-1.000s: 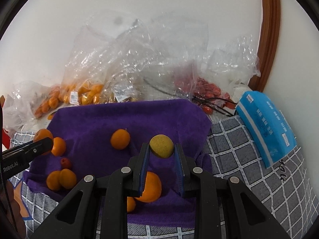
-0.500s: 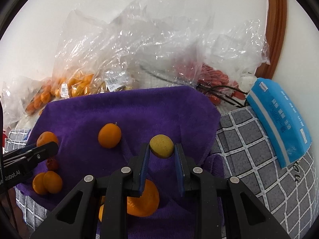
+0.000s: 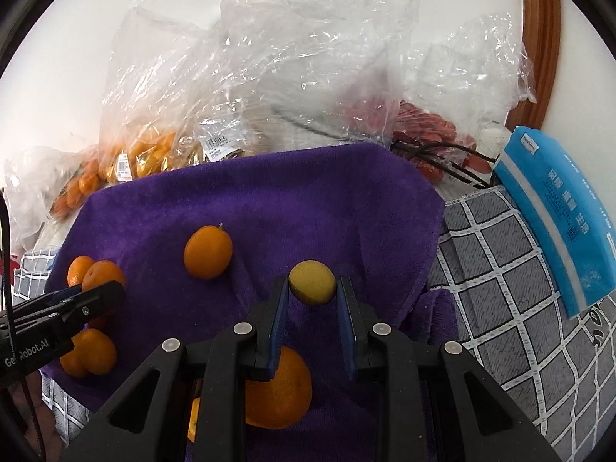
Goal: Organize fruits
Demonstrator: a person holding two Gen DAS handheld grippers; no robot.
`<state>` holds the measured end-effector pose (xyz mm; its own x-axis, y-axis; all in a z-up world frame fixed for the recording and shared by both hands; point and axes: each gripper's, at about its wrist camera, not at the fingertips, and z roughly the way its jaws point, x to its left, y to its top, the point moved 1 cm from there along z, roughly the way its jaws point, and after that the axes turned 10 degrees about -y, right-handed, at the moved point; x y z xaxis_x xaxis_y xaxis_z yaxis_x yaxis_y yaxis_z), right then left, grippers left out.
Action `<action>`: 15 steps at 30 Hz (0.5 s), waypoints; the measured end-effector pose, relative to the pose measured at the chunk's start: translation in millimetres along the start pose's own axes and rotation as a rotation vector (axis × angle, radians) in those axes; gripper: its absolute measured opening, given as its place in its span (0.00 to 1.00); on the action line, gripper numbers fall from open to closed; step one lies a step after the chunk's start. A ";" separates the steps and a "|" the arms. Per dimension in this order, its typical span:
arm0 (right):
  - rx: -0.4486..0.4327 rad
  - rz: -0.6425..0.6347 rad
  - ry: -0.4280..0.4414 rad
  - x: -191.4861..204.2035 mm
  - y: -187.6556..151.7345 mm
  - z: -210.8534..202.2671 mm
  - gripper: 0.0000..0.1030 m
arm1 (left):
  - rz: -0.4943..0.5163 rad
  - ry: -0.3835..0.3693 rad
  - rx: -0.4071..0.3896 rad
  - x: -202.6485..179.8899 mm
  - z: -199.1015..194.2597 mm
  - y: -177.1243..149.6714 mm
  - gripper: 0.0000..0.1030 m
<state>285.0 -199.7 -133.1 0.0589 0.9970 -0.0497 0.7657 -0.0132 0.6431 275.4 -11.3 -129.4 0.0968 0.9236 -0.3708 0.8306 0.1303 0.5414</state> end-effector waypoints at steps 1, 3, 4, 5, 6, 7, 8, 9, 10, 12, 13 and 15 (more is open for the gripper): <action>0.000 -0.001 0.000 0.3 -0.1 0.0 0.25 | -0.001 -0.001 0.000 0.5 -0.3 0.2 0.39; 0.000 -0.006 0.003 1.5 -0.3 0.1 0.25 | -0.004 -0.002 0.000 1.1 0.4 0.6 0.39; -0.001 -0.009 0.001 1.9 -0.5 -0.3 0.25 | -0.006 -0.001 0.000 1.6 0.6 0.5 0.39; -0.003 -0.011 -0.003 2.2 -0.7 -0.5 0.25 | -0.007 -0.001 -0.002 2.0 0.5 0.4 0.39; -0.003 -0.011 -0.004 2.1 -0.8 -0.4 0.25 | -0.008 -0.003 -0.003 2.5 0.3 -0.4 0.39; -0.003 -0.011 -0.005 2.3 -1.1 -0.4 0.25 | -0.008 -0.004 -0.005 2.8 0.0 -1.1 0.39; -0.002 -0.011 -0.007 2.9 -1.4 -0.7 0.25 | -0.008 -0.004 -0.004 3.1 -0.1 -1.6 0.39; -0.001 -0.011 -0.008 3.2 -1.6 -0.9 0.25 | -0.008 -0.005 -0.002 3.4 -0.3 -1.9 0.39; 0.000 -0.012 -0.009 3.6 -1.8 -1.1 0.25 | -0.009 -0.007 0.000 3.7 -0.3 -2.0 0.39; 0.004 -0.013 -0.017 4.6 -2.2 -2.2 0.25 | -0.015 -0.010 0.011 4.7 -0.5 -2.0 0.39; 0.006 -0.014 -0.020 4.6 -2.1 -2.7 0.26 | -0.012 -0.010 0.020 4.3 -1.2 -2.5 0.39; 0.003 -0.009 -0.022 4.4 -1.8 -7.3 0.29 | 0.003 -0.004 0.031 1.4 -3.6 -3.8 0.39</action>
<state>279.2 -194.7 -128.8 0.0659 0.9952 -0.0727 0.7682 -0.0042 0.6402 270.4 -9.2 -129.2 0.1017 0.9225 -0.3725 0.8467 0.1163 0.5192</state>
